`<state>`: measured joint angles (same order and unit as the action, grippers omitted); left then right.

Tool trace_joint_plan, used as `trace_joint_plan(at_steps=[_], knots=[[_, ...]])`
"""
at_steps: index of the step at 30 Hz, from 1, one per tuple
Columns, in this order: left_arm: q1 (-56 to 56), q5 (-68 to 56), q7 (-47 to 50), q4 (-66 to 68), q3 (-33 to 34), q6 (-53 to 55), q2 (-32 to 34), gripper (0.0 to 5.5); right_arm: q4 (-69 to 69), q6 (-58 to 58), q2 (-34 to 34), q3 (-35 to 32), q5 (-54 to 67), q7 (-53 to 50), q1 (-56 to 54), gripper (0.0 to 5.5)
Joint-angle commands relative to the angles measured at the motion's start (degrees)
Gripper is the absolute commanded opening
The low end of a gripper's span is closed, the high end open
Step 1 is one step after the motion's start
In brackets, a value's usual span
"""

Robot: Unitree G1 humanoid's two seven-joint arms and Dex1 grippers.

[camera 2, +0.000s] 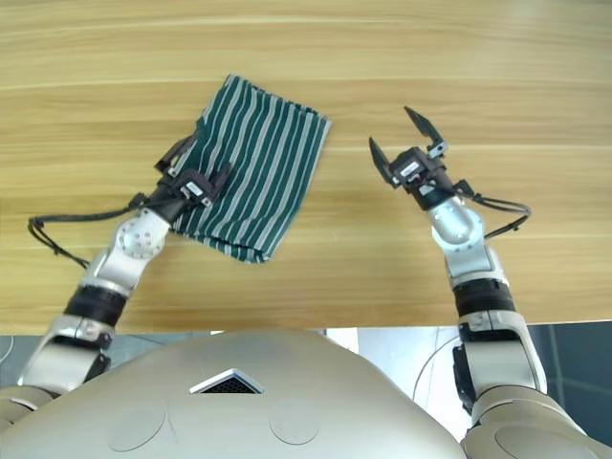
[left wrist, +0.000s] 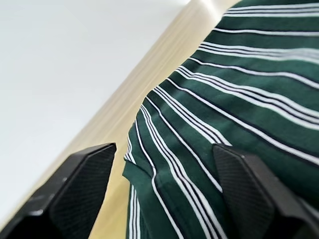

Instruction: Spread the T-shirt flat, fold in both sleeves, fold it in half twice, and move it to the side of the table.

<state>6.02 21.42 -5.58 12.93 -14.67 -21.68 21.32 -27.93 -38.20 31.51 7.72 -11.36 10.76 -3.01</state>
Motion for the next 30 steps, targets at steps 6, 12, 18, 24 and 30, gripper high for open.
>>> trace_joint_plan(at_steps=[6, 12, 18, 24, 30], knots=[[11.3, -13.2, 3.5, -26.3, 3.4, 13.0, -14.6, 3.61, 1.6, -1.7, 0.4, -0.2, -2.5, 0.7, 1.4, 3.51], [7.4, -16.5, 4.3, -31.4, 10.8, 10.4, -14.0, 3.61, 18.6, -9.2, 5.7, 8.1, 4.1, 14.8, 12.0, 3.51], [3.2, -3.2, 0.1, -19.5, 4.7, 6.2, -6.0, 3.61, 18.7, -6.8, 2.6, 14.1, -5.4, 17.4, 10.4, 3.51], [2.4, -1.6, -5.5, -10.0, 0.0, -1.0, -0.7, 3.61, 17.5, -6.5, -0.2, 14.5, -8.9, 15.7, 5.9, 3.51], [3.7, 1.7, -11.2, -6.7, -3.1, -3.4, 5.2, 3.61, 15.2, -6.2, 1.4, 16.1, -13.4, 15.9, 5.3, 3.51]])
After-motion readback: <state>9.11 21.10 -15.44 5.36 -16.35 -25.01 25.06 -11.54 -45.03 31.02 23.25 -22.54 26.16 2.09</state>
